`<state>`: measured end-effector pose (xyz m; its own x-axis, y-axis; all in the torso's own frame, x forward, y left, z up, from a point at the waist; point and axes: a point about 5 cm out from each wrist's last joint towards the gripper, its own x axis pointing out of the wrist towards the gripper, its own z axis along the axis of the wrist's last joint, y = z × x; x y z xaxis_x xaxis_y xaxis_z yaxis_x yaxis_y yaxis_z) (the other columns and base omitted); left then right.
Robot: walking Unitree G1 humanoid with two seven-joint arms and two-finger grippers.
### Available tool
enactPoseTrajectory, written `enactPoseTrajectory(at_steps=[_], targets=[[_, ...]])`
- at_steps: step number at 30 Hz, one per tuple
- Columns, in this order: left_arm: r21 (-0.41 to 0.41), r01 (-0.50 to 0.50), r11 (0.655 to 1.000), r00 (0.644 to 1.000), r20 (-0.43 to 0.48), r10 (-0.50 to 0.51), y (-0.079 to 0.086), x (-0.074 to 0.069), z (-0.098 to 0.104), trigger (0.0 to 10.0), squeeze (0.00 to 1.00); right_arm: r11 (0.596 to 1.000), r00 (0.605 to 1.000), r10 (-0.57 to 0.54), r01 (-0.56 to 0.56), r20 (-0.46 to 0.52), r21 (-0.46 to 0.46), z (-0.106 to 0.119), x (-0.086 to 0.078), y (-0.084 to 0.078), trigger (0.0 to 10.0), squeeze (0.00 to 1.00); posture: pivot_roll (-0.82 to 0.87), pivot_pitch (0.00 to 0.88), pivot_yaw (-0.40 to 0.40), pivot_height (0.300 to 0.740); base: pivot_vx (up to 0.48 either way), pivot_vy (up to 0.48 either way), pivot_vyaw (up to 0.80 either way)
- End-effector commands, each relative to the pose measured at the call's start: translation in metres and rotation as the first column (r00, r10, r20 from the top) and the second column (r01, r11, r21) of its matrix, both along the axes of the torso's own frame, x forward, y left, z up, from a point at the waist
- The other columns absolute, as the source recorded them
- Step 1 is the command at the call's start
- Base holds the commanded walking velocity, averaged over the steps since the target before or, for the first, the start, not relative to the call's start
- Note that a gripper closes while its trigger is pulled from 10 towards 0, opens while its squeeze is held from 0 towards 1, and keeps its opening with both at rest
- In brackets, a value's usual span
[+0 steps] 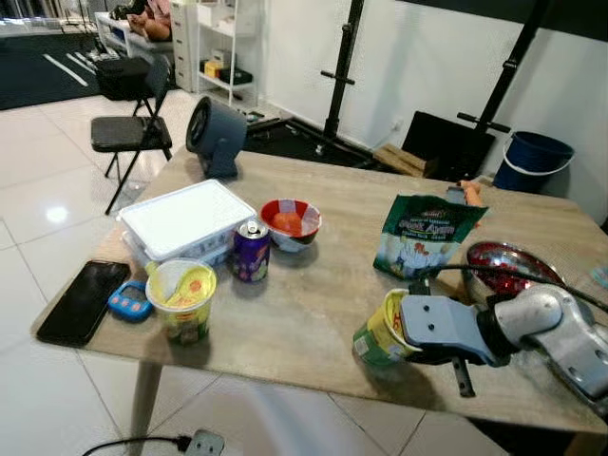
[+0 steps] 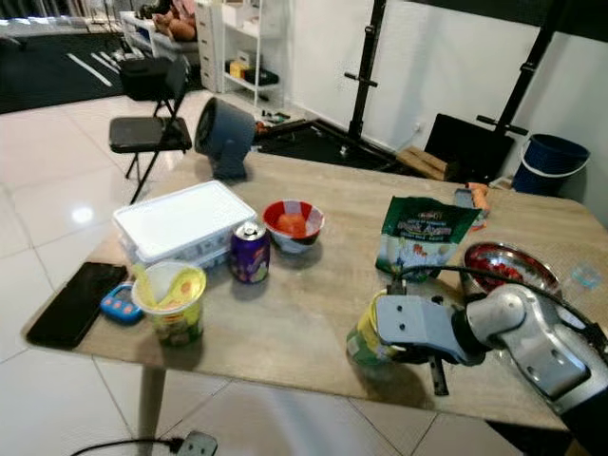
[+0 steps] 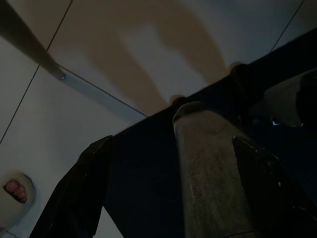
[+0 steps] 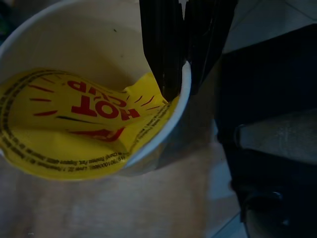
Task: Restocking fridge
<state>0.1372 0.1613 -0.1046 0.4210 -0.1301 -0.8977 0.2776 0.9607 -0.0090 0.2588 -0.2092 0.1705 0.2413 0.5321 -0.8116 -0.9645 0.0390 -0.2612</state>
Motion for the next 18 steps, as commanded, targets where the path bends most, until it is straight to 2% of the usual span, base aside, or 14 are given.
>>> enactPoseTrajectory(at_steps=[1, 7, 11, 15, 18], targets=[[-0.027, 0.013, 1.0, 0.996, -0.082, -0.015, -0.011, -0.021, -0.007, 10.0, 0.0, 1.0, 0.999, -0.01, 0.01, -0.033, -0.003, -0.001, -0.004, -0.004, 10.0, 0.0, -0.08, 0.0, -0.093, 0.74, 0.0, 0.0, 0.0], [-0.028, 0.016, 0.999, 0.996, -0.084, -0.018, -0.011, -0.021, -0.007, 10.0, 0.0, 0.999, 0.999, -0.033, 0.033, -0.042, -0.007, 0.0, -0.008, -0.01, 10.0, 0.0, -0.08, 0.0, -0.092, 0.74, -0.254, 0.0, 0.0], [-0.029, 0.02, 0.999, 0.996, -0.084, -0.022, -0.012, -0.021, -0.007, 10.0, 0.0, 0.995, 0.995, -0.085, 0.083, -0.048, -0.048, -0.005, -0.01, -0.02, 10.0, 0.0, -0.09, 0.0, -0.09, 0.74, -0.261, 0.0, 0.0], [-0.033, 0.025, 0.999, 0.996, -0.083, -0.028, -0.014, -0.02, -0.007, 10.0, 0.0, 0.977, 0.978, -0.186, 0.173, -0.098, -0.125, -0.026, -0.017, -0.04, 10.0, 0.0, -0.1, 0.0, -0.089, 0.74, -0.261, 0.0, 0.0], [-0.033, 0.028, 0.999, 0.996, -0.085, -0.031, -0.014, -0.02, -0.007, 10.0, 0.0, 0.969, 0.969, -0.216, 0.198, -0.123, -0.147, -0.032, -0.022, -0.046, 10.0, 0.0, -0.1, 0.0, -0.087, 0.74, -0.261, 0.0, 0.0]])
